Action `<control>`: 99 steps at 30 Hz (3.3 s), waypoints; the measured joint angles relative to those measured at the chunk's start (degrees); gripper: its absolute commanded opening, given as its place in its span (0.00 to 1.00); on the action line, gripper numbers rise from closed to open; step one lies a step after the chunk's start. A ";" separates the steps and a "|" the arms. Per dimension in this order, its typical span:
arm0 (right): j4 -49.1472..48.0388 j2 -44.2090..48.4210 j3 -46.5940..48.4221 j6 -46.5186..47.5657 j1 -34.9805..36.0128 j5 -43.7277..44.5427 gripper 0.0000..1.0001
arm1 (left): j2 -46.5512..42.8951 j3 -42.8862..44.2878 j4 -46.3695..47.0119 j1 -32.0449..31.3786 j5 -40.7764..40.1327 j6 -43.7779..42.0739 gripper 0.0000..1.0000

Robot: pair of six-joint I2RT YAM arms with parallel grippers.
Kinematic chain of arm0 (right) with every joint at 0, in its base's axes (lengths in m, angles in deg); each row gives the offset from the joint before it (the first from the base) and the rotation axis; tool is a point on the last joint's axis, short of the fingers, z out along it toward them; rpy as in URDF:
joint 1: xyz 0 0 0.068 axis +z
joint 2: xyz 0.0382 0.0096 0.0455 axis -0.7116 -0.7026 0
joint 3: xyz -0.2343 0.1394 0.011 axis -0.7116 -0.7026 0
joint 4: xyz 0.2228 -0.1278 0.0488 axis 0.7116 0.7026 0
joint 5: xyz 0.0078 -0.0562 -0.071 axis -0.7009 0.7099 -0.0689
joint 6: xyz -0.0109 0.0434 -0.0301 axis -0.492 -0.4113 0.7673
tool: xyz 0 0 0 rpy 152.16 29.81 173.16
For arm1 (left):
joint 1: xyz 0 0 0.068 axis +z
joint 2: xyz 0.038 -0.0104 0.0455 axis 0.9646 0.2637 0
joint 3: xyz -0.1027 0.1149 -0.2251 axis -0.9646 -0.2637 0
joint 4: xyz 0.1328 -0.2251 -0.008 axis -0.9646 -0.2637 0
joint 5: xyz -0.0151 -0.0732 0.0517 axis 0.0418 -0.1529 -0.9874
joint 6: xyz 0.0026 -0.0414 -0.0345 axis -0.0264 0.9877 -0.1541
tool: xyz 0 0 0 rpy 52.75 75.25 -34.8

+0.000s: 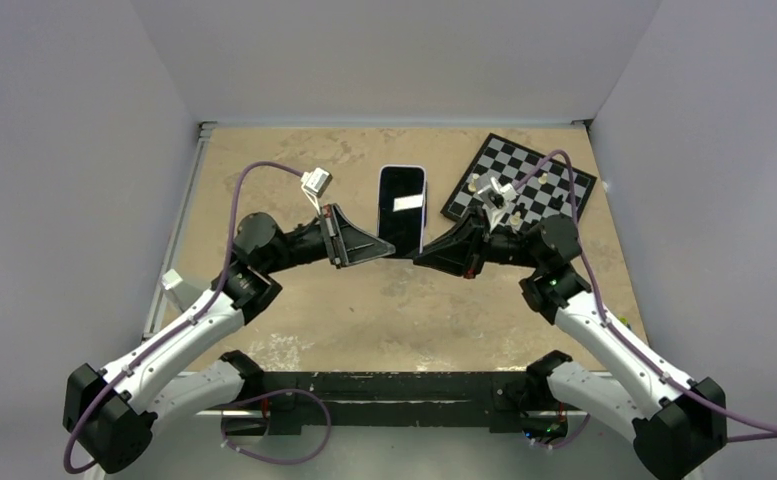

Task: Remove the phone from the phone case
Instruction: Remove the phone case from the phone.

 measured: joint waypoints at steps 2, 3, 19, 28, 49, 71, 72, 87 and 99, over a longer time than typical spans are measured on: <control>-1.27 -1.14 0.90 1.09 -0.09 -2.82 0.00 | 0.11 0.00 0.79 0.22 1.05 2.12 0.00; -2.19 -1.77 1.25 1.09 -0.13 -3.80 0.00 | 0.04 0.02 0.90 0.46 1.49 2.84 0.00; -0.72 -3.32 4.48 7.28 0.74 2.21 0.00 | -1.97 1.95 -0.55 -0.44 4.07 10.27 0.00; -2.80 6.34 -5.25 1.97 1.62 11.43 0.58 | -5.64 0.15 3.74 -0.57 -3.13 9.49 0.00; -13.55 -0.13 -3.89 -3.23 13.92 36.37 0.47 | 2.97 -7.19 22.88 -0.57 -15.56 21.03 0.00; -15.54 -4.76 -1.38 -1.07 14.32 36.24 0.40 | 4.83 -8.13 26.60 -0.59 -17.25 22.97 0.00; -15.67 -4.85 -1.42 -0.85 14.32 36.02 0.41 | 4.79 -8.13 26.56 -0.63 -17.11 22.97 0.00; -17.00 -6.16 -2.08 0.02 14.64 34.82 0.31 | 4.00 -8.13 26.16 -0.76 -17.05 22.95 0.00; -14.23 -7.06 -2.08 -4.81 16.57 44.63 0.28 | 3.98 -8.13 23.56 -0.68 -20.04 22.75 0.00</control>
